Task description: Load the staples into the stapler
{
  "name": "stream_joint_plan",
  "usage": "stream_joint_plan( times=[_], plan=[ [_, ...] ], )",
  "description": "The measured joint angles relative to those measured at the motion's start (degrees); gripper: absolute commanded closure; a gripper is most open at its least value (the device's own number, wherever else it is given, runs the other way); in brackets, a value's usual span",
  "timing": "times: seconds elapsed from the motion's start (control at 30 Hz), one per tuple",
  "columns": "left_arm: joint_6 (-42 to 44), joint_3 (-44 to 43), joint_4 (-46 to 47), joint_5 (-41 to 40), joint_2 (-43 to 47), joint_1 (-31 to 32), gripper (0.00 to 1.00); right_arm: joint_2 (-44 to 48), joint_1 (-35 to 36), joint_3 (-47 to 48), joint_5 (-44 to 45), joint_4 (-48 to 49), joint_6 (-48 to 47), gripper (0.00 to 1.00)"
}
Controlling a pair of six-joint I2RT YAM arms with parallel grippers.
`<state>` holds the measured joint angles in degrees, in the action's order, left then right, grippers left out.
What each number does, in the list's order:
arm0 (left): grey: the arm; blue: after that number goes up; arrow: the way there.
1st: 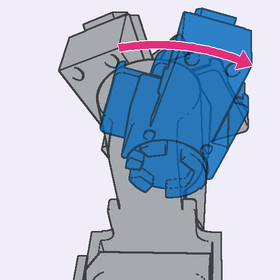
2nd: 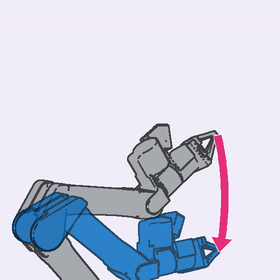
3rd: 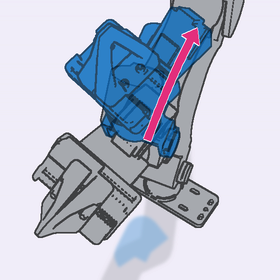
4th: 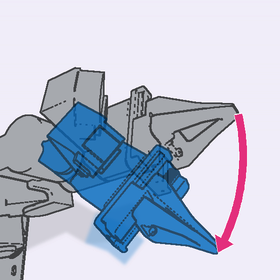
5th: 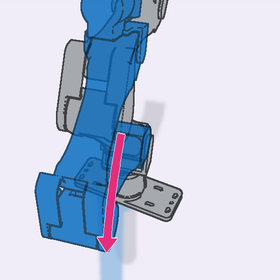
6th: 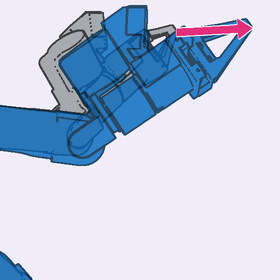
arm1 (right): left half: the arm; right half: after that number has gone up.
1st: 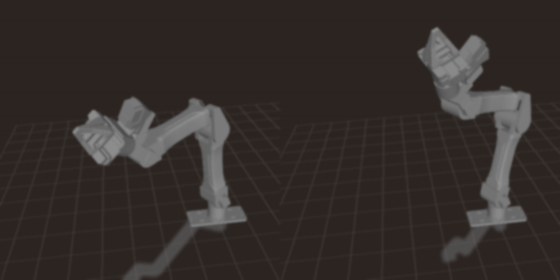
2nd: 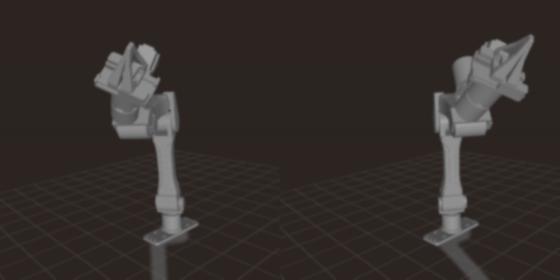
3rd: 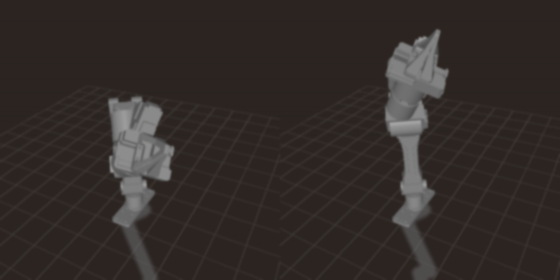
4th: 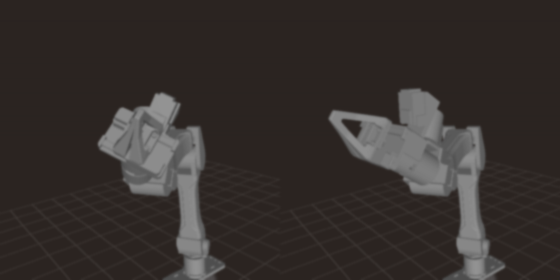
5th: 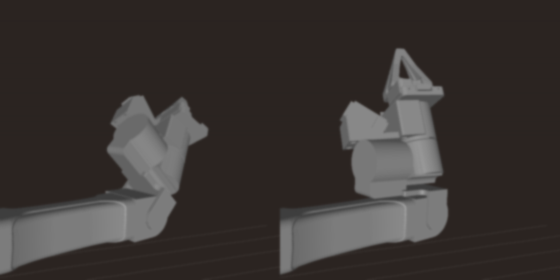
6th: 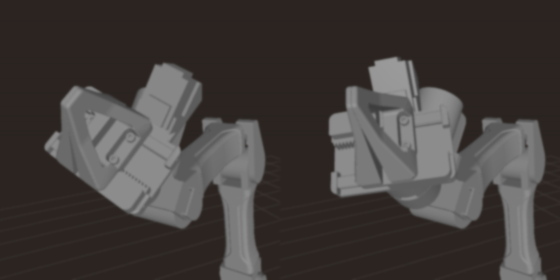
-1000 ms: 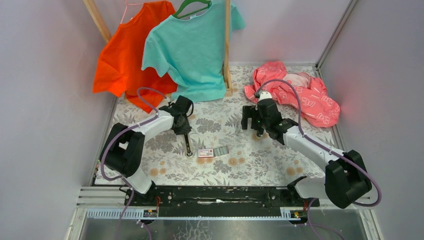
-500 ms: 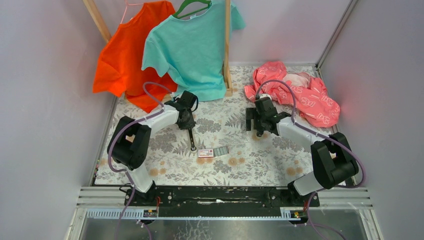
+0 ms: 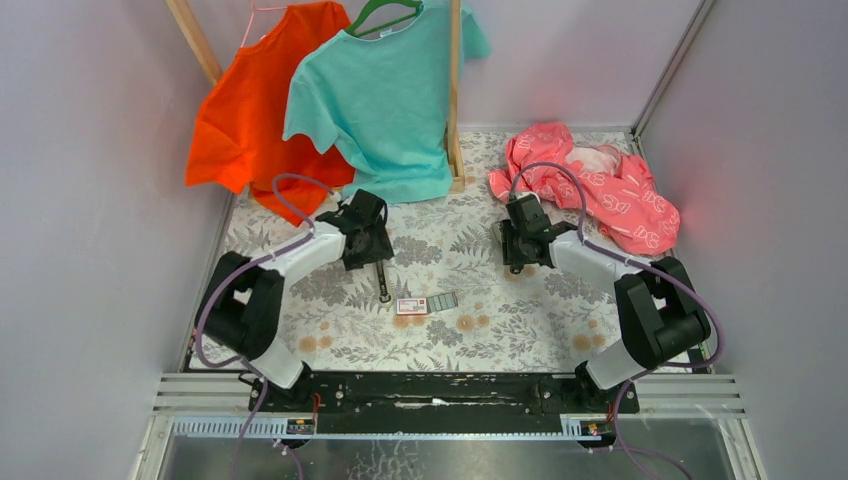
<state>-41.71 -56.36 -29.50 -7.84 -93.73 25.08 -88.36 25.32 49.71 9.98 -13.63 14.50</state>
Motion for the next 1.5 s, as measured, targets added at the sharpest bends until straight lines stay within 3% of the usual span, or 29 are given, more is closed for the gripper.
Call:
stream_joint_plan(
  times=[0.13, 0.33, 0.57, 0.9, 1.17, 1.5],
  plan=[
    [0.1, 0.2, 0.0, 0.5, 5.5, 0.0, 0.15, -0.5, 0.0, 0.8, -0.4, -0.7, -0.2, 0.76],
    [0.1, 1.6, 1.8, 4.1, 12.7, 0.3, 0.12, -0.5, 0.0, 1.0, -2.1, -0.7, 1.0, 0.99],
    [-1.8, 5.2, 7.4, 9.7, 16.1, 3.8, 0.12, 3.4, -0.1, -0.5, -9.8, 1.6, 6.3, 1.00],
    [-6.7, 7.8, 19.4, 15.7, 15.8, 11.0, 0.15, 12.1, 0.1, -9.7, -21.6, 17.6, 20.0, 1.00],
    [-9.3, 7.7, 25.7, 18.0, 12.0, 14.0, 0.30, 13.6, 1.7, -12.7, -26.1, 26.8, 28.4, 1.00],
    [-10.5, 7.5, 28.4, 17.9, 9.0, 15.4, 0.57, 14.3, 5.5, -13.0, -27.7, 31.7, 31.8, 1.00]
  ],
)
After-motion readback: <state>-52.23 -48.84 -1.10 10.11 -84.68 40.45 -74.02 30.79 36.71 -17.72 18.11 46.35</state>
